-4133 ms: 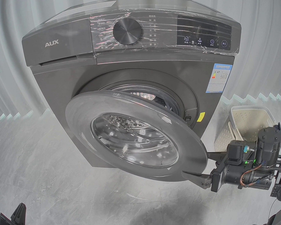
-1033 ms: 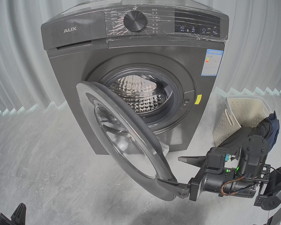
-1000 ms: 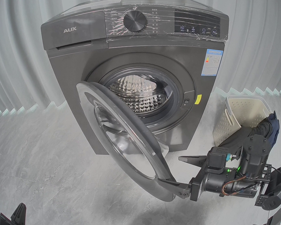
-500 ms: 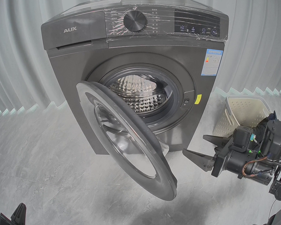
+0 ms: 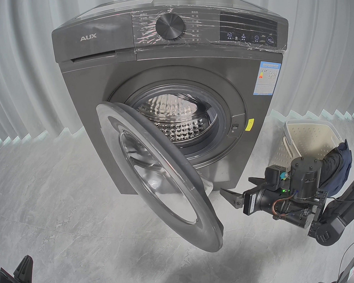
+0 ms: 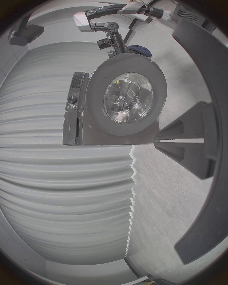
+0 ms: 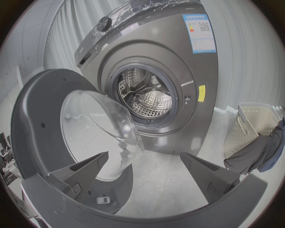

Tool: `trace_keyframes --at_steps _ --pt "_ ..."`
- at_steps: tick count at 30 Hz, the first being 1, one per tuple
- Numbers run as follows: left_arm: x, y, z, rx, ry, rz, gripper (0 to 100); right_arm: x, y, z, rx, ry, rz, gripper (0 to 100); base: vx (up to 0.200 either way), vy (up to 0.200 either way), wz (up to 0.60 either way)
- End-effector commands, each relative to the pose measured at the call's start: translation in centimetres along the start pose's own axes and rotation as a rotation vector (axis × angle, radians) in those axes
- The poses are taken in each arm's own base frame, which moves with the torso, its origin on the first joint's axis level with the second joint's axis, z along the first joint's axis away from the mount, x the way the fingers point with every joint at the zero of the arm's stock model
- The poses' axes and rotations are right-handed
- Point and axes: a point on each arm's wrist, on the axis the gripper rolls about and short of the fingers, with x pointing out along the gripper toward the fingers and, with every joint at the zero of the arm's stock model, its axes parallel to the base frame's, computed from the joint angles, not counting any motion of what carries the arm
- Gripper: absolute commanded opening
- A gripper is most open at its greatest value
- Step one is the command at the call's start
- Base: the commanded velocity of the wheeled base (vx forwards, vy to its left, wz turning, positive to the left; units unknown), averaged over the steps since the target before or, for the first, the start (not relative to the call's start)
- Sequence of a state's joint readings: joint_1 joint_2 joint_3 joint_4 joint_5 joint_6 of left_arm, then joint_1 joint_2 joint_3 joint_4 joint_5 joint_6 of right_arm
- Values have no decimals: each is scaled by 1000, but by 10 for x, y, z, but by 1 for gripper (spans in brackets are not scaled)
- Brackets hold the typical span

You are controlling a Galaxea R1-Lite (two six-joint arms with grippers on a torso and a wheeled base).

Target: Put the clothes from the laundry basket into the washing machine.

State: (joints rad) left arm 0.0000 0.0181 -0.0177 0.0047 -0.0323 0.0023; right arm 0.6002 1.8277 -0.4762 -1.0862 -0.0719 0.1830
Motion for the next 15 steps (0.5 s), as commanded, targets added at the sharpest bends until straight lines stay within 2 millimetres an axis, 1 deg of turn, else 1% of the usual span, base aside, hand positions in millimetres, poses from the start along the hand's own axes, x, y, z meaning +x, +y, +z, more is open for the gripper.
trace_keyframes --at_steps 1,3,7,13,14,15 --pt "0 0 -5 1 -2 0 0 14 1 -21 -7 69 -3 100 0 0 0" --pt "0 0 -5 1 -2 0 0 15 3 -24 -11 72 7 100 0 0 0" --pt "0 0 -5 1 -2 0 0 13 17 -30 -27 83 51 100 0 0 0" --pt "0 0 -5 -1 -2 0 0 3 37 -37 -47 86 128 100 0 0 0" --pt "0 0 -5 -1 -2 0 0 3 37 -37 -47 86 128 100 0 0 0" --pt "0 0 -5 -1 -2 0 0 0 44 -41 -55 80 158 100 0 0 0"
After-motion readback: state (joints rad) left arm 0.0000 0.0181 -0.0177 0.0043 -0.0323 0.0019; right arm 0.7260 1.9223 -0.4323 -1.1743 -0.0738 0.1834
